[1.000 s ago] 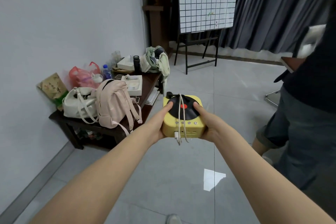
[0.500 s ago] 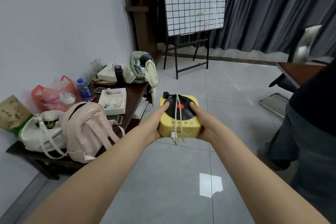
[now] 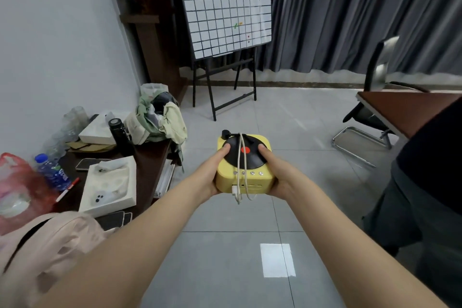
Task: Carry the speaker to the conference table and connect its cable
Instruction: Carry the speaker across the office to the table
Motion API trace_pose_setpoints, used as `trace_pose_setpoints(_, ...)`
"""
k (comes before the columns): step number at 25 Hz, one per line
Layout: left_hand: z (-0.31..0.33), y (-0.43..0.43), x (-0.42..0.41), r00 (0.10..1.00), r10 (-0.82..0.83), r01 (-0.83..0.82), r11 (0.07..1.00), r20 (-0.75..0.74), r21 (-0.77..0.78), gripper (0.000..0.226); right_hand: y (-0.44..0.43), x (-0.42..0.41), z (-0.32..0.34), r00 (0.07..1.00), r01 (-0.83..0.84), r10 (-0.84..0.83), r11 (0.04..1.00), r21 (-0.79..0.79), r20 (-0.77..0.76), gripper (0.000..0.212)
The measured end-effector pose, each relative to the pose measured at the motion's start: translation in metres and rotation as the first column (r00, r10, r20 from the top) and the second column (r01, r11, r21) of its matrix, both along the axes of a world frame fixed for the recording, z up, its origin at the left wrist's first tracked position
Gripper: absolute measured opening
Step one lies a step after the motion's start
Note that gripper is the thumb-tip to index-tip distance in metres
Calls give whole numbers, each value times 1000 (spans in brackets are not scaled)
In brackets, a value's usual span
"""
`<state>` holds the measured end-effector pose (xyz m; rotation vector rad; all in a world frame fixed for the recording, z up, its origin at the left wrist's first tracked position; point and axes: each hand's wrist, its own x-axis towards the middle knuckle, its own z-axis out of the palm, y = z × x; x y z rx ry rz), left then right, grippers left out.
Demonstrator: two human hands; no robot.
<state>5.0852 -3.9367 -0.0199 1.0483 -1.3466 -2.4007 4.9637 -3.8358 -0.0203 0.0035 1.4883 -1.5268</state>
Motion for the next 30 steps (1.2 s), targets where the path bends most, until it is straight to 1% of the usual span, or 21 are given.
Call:
trace_pose_setpoints(5,8,-79,-66,995,-99,100,995,29,-19,35,-68,-52,8,994,111,-111,994,18,-6,54)
trace_pose_setpoints(8,7,-114,-98,989,-141,142,989,36,-26,35,-97,-78,10,988,156,-156,988,13,-8,52)
trace_pose_setpoints(13,6,-156,-152,979,-199,200,979,42,-26,43,-133,-126,9,980,198,-198,980,5,6,50)
trace_pose_setpoints(18,7,-192,-217,974,-226,227,974,23,-22,34,-168,-190,5,971,239,-239,971,-8,-2,48)
trace_pose_setpoints(23,8,-231,-301,964,-261,262,965,47,-27,40,-204,-270,-1,965,262,-262,965,-2,23,56)
trace_pose_setpoints(25,9,-243,-337,958,-282,284,958,54,-31,38,-215,-305,-1,956,292,-292,956,5,25,61)
trace_pose_setpoints(30,12,-264,-424,938,-344,346,937,49,-39,35,-233,-385,3,933,359,-359,933,16,-9,65)
